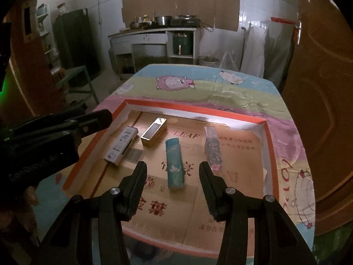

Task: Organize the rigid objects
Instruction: 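Lift both open grippers up and back away from the tray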

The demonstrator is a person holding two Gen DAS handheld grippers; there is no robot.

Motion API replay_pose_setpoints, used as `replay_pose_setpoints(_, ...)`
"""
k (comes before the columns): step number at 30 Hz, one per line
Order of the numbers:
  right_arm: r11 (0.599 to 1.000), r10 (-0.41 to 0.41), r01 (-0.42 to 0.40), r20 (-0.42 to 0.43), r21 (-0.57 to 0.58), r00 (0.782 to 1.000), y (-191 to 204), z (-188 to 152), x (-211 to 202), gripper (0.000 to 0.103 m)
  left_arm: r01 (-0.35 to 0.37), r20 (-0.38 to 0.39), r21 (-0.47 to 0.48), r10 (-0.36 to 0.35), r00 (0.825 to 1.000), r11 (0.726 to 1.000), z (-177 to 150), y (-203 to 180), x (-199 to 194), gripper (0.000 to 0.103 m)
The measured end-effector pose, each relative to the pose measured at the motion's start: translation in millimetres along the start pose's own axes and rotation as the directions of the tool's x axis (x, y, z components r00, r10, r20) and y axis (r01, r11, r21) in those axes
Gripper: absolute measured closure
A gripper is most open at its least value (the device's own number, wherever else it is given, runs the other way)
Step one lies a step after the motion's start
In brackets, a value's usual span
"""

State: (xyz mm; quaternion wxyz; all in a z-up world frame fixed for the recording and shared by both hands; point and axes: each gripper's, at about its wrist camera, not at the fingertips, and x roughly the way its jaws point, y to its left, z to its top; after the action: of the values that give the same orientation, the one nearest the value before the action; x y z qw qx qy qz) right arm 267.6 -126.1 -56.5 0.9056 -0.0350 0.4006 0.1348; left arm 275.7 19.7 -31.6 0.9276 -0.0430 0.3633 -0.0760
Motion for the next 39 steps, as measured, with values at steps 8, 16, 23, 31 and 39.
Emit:
replay_pose_setpoints(8,1.0,-0.007,0.007,0.018,0.0,1.0,4.9,-8.7,-29.3,0.052,-0.002,0.015,-0.002,0.002,1.0,1.0,-8.0,-3.3,-27.1,0.05)
replay_pose_setpoints(16,1.0,-0.016,0.016,0.032,0.002,0.999,12.5,-18.7,-54.0,0.052,-0.002,0.021,-0.001,0.002,1.0,1.0,-22.5,-5.8,-50.7,0.05)
replay_pose_setpoints(23,1.0,-0.024,0.024,0.037,0.0,0.999,18.9,-30.0,-73.5,0.052,-0.001,0.025,-0.002,0.001,1.0,1.0,-33.5,-6.2,-65.3,0.05)
replay_pose_setpoints(31,0.999,-0.031,0.032,0.051,-0.005,0.998,27.7,-42.8,-94.1,0.052,0.004,0.034,-0.003,-0.004,0.999,1.0,-50.1,-7.5,-87.0,0.05)
replay_pose_setpoints(39,1.0,-0.028,0.029,0.051,-0.013,0.998,35.5,-56.1,-106.8,0.052,0.005,0.031,0.0,-0.005,1.0,1.0,-62.8,-6.5,-102.2,0.05)
